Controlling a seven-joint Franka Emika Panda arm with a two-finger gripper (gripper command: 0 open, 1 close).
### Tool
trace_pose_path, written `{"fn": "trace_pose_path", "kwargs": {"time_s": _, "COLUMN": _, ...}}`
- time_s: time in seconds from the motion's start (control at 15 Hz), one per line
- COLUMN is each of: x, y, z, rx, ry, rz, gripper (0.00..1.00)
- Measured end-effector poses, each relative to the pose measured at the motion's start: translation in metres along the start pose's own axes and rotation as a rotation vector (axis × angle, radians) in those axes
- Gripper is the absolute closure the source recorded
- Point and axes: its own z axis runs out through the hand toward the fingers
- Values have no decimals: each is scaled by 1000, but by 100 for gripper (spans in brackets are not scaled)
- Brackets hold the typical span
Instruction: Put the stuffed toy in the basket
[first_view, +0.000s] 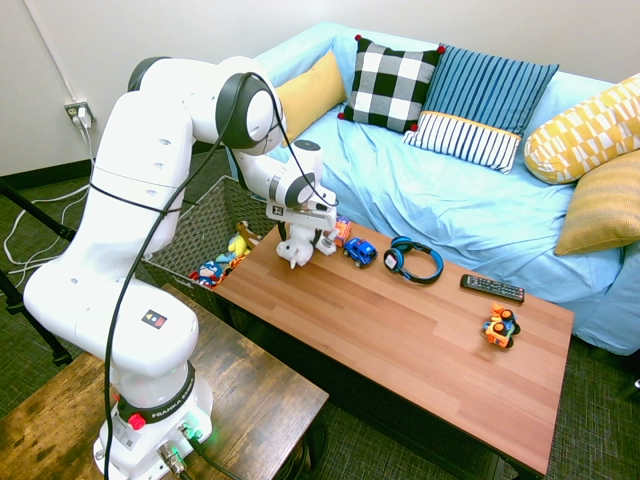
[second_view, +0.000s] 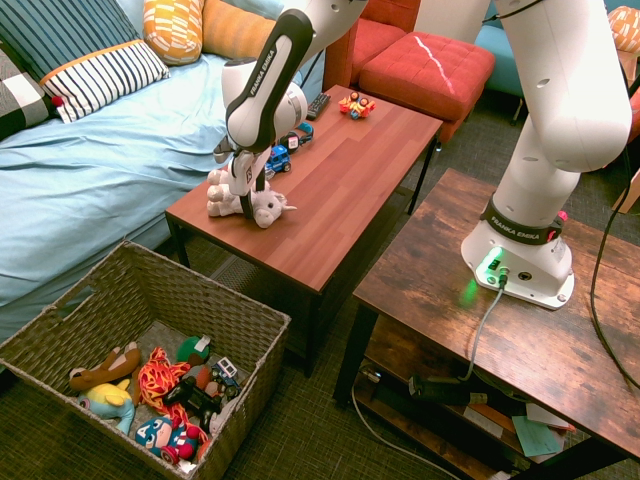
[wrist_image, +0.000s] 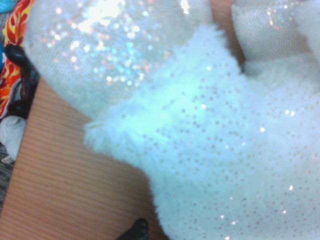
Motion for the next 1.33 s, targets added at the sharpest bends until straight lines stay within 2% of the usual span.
{"fn": "trace_pose_path", "kwargs": {"time_s": 0.93, "x": 4, "y": 3, "z": -1, "rx": -9, "ry": -15, "rz": 19, "gripper": 100}}
{"fn": "trace_pose_path", "kwargs": {"time_s": 1.13, "x": -4, "y": -27, "z": -35, "rx": 8, "ry": 37, "rz": 34, "gripper": 100}}
{"fn": "trace_pose_path", "kwargs": {"time_s": 1.33, "x": -42, "y": -85, "z": -75, "rx": 8, "ry": 75, "rz": 19, "gripper": 100}}
